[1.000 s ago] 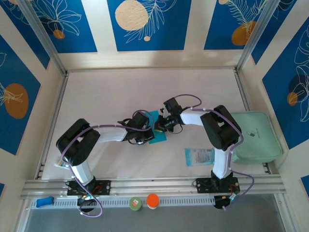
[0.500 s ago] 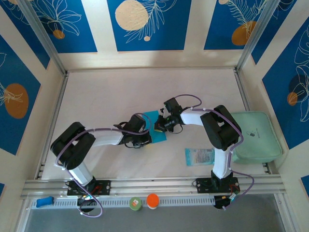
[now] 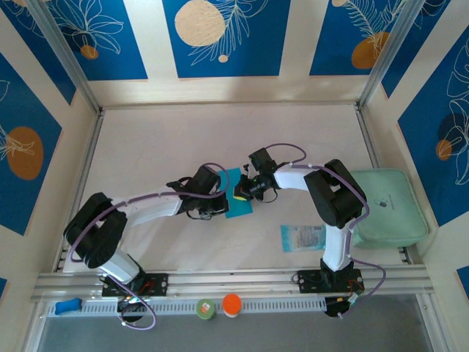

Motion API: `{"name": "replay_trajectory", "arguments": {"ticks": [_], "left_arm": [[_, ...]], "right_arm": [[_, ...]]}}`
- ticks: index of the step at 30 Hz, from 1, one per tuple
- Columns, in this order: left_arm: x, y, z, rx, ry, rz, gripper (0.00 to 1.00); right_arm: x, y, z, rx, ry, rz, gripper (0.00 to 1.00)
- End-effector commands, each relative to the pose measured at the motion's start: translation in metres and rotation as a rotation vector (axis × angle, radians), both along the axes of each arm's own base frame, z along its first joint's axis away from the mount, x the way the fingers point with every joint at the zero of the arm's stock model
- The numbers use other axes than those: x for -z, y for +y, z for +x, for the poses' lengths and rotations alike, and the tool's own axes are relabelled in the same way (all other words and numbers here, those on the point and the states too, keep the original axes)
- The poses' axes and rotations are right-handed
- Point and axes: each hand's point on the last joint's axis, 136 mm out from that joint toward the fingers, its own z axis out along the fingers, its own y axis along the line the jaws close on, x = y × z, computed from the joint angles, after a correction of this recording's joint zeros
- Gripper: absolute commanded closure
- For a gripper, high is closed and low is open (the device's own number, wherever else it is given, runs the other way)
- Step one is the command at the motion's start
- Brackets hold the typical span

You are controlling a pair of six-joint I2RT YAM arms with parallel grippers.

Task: Fold a paper plane with a square sheet of paper (pick it up from the middle)

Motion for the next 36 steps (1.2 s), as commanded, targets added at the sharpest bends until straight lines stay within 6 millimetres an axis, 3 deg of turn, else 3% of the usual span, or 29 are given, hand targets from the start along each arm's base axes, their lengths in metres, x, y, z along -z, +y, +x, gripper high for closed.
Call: {"name": "replay_trajectory", "arguments": {"ticks": [1, 11, 14, 19, 22, 29, 36], "left_arm": [[0.008, -0.010, 0.016, -0.067, -0.007, -0.017, 0.94], [0.043, 0.000, 0.014, -0.096, 0.051, 0.082, 0.97], [0.052, 0.006, 0.008, -0.097, 0.072, 0.104, 0.97], [0.062, 0.013, -0.002, -0.094, 0.109, 0.125, 0.99], [0.065, 0.013, -0.005, -0.086, 0.120, 0.125, 1.00], [0.065, 0.015, -0.006, -0.077, 0.119, 0.135, 1.00], [0.065, 0.015, -0.006, -0.078, 0.123, 0.135, 1.00]], "right_arm": [[0.062, -0.043, -0.033, 0.052, 0.165, -0.228, 1.00], [0.046, -0.033, -0.027, 0.039, 0.148, -0.180, 1.00], [0.029, -0.024, -0.022, 0.028, 0.129, -0.129, 1.00], [-0.016, -0.007, -0.016, -0.006, 0.063, -0.007, 1.00], [-0.030, -0.001, -0.021, -0.046, 0.022, 0.006, 1.00], [-0.011, 0.003, -0.042, -0.073, 0.051, -0.058, 1.00], [0.001, 0.003, -0.042, -0.066, 0.070, -0.077, 1.00]]}}
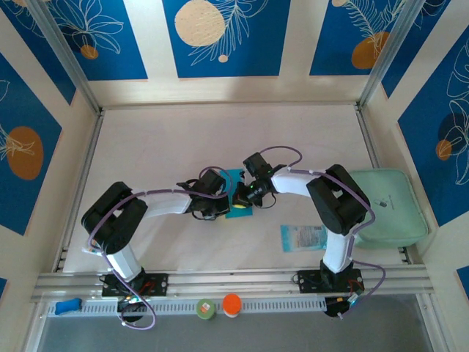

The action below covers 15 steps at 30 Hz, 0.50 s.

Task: Fold a paper plane with a square sheet of paper (pick it up from the middle)

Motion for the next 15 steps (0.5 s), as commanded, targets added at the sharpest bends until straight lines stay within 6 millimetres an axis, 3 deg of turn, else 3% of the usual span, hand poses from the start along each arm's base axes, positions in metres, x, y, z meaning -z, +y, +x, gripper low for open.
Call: {"name": "replay_trajectory", "arguments": {"ticks": [1, 8, 15], "left_arm": [[0.023, 0.014, -0.017, 0.003, 0.071, 0.071, 1.00], [0.030, 0.026, -0.029, -0.004, 0.123, 0.121, 1.00], [0.043, 0.050, -0.050, 0.007, 0.187, 0.212, 1.00]], "right_arm": [[0.012, -0.005, -0.004, 0.007, 0.040, -0.026, 1.00], [0.024, -0.016, 0.006, 0.033, 0.043, -0.047, 1.00], [0.034, -0.043, 0.038, 0.118, 0.029, -0.049, 1.00]]}}
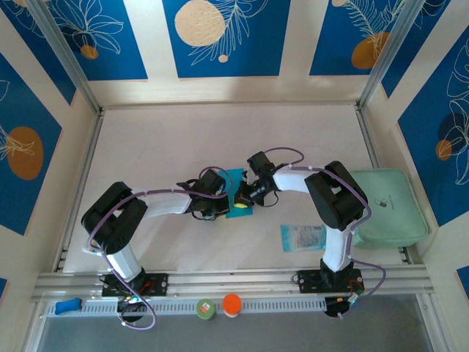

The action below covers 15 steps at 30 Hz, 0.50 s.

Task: Fold a paper plane with a square sheet of paper (pick it up from the middle)

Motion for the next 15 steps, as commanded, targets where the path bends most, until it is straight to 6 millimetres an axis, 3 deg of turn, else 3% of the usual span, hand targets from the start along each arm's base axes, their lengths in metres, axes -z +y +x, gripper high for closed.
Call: {"name": "replay_trajectory", "arguments": {"ticks": [1, 9, 15], "left_arm": [[0.043, 0.050, -0.049, 0.005, 0.183, 0.207, 1.00], [0.041, 0.045, -0.049, 0.017, 0.178, 0.181, 1.00], [0.025, 0.031, -0.035, 0.048, 0.128, 0.146, 1.00]], "right_arm": [[0.028, -0.039, 0.035, 0.111, -0.026, -0.107, 1.00], [0.025, -0.082, 0.088, 0.250, -0.062, -0.122, 1.00], [-0.008, -0.078, 0.098, 0.232, -0.131, -0.084, 1.00]]}}
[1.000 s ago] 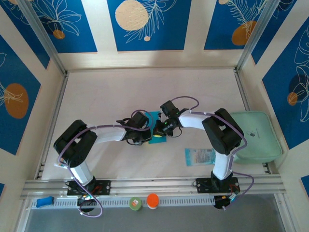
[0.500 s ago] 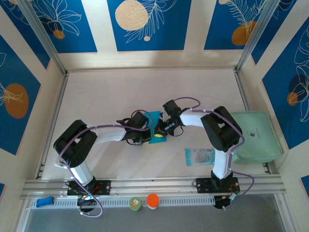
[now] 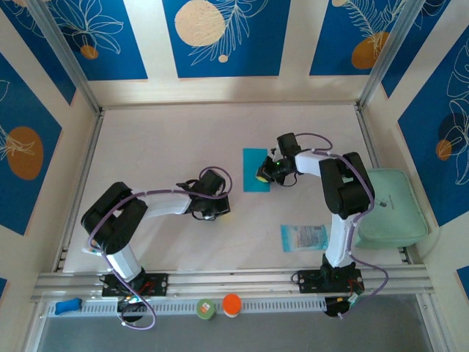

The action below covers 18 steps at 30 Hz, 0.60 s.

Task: Fold a paper plane with a square sheet of paper (pick it up from the middle)

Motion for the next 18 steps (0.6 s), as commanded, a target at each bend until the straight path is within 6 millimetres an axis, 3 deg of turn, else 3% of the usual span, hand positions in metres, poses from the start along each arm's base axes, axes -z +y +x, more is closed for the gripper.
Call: {"name": "replay_trajectory", "arguments": {"ticks": [1, 5, 9, 18], "left_arm": [[0.019, 0.028, -0.032, 0.036, 0.122, 0.139, 1.00], [-0.005, 0.015, -0.015, 0.045, 0.040, 0.090, 1.00], [-0.023, 0.007, -0.002, 0.036, -0.025, 0.050, 0.90], [-0.028, -0.007, 0.011, -0.014, -0.072, -0.047, 0.86]], "right_arm": [[-0.004, 0.008, -0.011, -0.054, -0.011, -0.054, 1.00], [0.009, 0.020, -0.028, -0.096, 0.018, -0.070, 1.00], [0.020, 0.033, -0.049, -0.131, 0.069, -0.072, 1.00], [0.018, 0.068, -0.107, -0.189, 0.144, -0.040, 1.00]]}}
